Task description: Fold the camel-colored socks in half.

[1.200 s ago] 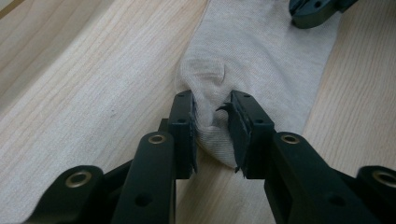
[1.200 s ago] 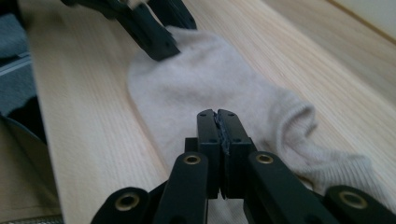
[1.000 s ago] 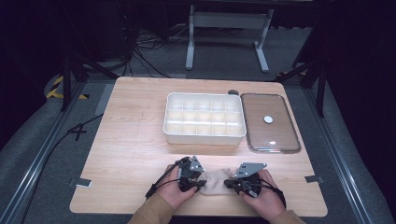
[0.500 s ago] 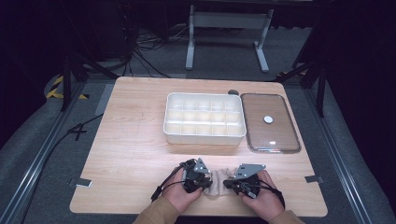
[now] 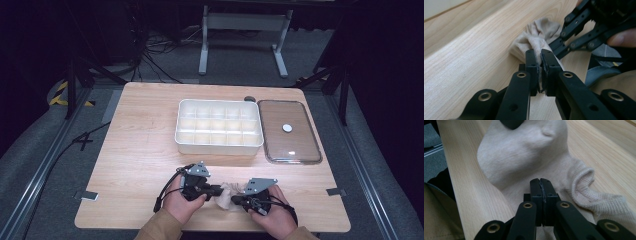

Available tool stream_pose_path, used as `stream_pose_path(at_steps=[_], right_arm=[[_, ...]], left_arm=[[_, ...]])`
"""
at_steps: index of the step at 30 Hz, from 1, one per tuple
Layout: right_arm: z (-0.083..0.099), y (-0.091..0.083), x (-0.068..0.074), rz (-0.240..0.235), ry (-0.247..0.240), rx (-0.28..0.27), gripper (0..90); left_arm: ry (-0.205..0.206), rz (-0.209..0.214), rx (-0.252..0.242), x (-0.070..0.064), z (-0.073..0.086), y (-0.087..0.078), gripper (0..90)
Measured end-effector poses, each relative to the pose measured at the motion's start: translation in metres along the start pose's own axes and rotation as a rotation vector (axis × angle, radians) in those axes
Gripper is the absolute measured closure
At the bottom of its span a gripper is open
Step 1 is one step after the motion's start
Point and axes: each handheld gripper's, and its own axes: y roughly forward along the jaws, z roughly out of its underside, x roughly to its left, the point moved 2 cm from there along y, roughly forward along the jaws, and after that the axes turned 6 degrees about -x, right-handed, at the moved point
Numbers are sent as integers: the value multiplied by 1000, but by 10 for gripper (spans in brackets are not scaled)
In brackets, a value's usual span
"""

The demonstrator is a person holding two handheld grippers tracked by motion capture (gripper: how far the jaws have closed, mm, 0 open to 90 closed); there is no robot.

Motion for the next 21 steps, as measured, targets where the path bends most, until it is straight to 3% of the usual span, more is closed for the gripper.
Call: stream_pose_path(at_steps=[6,10,12,16,21], right_arm=[[-3,9,9,-22,17,-34,900],[-3,10,11,-43,2,-55,879],[-4,4,10,-47,21,-54,865],[-7,-17,3,-5,25,-67,895],[1,-37,-10,39,48,12,898]], left_arm=[[-2,12,-11,0,-4,-2,847],[14,-5,18,-2,-3,-1,846],[24,-16,30,-1,-4,-4,846],[29,-25,38,0,-6,-9,846],[24,-24,46,1,-8,-11,845]])
